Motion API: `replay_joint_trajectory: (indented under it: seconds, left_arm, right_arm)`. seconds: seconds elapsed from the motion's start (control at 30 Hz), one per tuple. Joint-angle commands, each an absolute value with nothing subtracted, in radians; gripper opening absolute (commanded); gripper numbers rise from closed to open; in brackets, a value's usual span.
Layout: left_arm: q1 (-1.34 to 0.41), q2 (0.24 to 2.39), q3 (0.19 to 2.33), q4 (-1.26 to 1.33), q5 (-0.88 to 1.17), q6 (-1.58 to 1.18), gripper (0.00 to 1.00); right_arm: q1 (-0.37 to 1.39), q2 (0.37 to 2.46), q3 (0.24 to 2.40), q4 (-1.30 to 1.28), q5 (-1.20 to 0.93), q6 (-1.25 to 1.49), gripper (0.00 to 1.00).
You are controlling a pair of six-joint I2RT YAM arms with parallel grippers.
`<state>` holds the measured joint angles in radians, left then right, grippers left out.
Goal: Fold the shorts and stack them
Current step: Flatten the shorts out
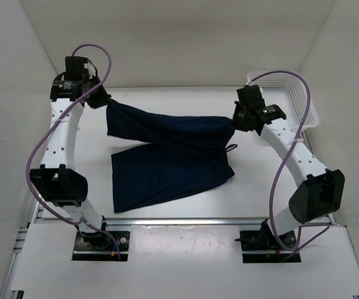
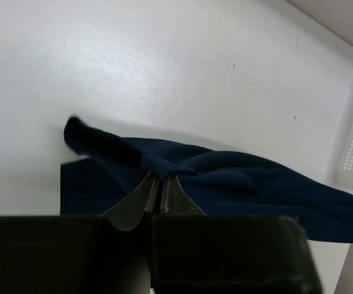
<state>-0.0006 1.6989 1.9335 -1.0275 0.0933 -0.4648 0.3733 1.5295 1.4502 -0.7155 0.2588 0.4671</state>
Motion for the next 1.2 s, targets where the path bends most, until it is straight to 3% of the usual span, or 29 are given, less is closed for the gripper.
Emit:
replay_joint_trajectory:
  seconds: [0.0, 0.27, 0.53, 0.57, 0.6, 0.63, 0.7, 0.77, 0.93, 1.07, 1.17]
  left_arm:
    - [0.000, 1.611, 1.893, -1.032, 0.069, -0.485, 0.10]
    - [0.000, 1.742, 1.950, -1.017, 0.046, -0.476, 0.10]
    - [0.028, 2.261, 2.463, -0.994, -0.018, -0.453, 0.10]
    - [0.040, 2.316, 2.518, -0.994, 0.003, -0.462, 0.19]
    - [0.040, 2.413, 2.630, -1.015, 0.035, -0.475, 0.55]
    - [0.052, 2.445, 2.669, -1.035, 0.107, -0.485, 0.70]
    - [0.052, 2.424, 2.622, -1.039, 0.143, -0.495, 0.88]
    - [0.043, 2.309, 2.474, -0.976, 0.111, -0.495, 0.92]
    - [0.043, 2.110, 2.335, -1.003, 0.008, -0.460, 0.94]
    - [0.043, 1.895, 2.105, -1.046, -0.043, -0.449, 0.83]
    - [0.043, 1.697, 1.771, -1.046, -0.023, -0.474, 0.67]
  right_arm:
    - [0.370, 1.496, 1.421, -0.713, 0.276, 0.445, 0.00]
    - [0.370, 1.561, 1.466, -0.681, 0.276, 0.425, 0.00]
    - [0.319, 1.915, 1.827, -0.635, 0.364, 0.411, 0.03]
    - [0.310, 1.961, 1.888, -0.650, 0.364, 0.411, 0.14]
    - [0.298, 2.039, 1.938, -0.681, 0.347, 0.411, 0.37]
    - [0.298, 2.066, 1.981, -0.698, 0.347, 0.420, 0.46]
    - [0.307, 2.079, 2.028, -0.709, 0.334, 0.420, 0.63]
    - [0.317, 2.022, 1.961, -0.681, 0.347, 0.410, 0.68]
    - [0.327, 1.857, 1.786, -0.670, 0.296, 0.436, 0.64]
    - [0.347, 1.692, 1.554, -0.658, 0.174, 0.491, 0.60]
    - [0.347, 1.559, 1.320, -0.647, 0.068, 0.540, 0.60]
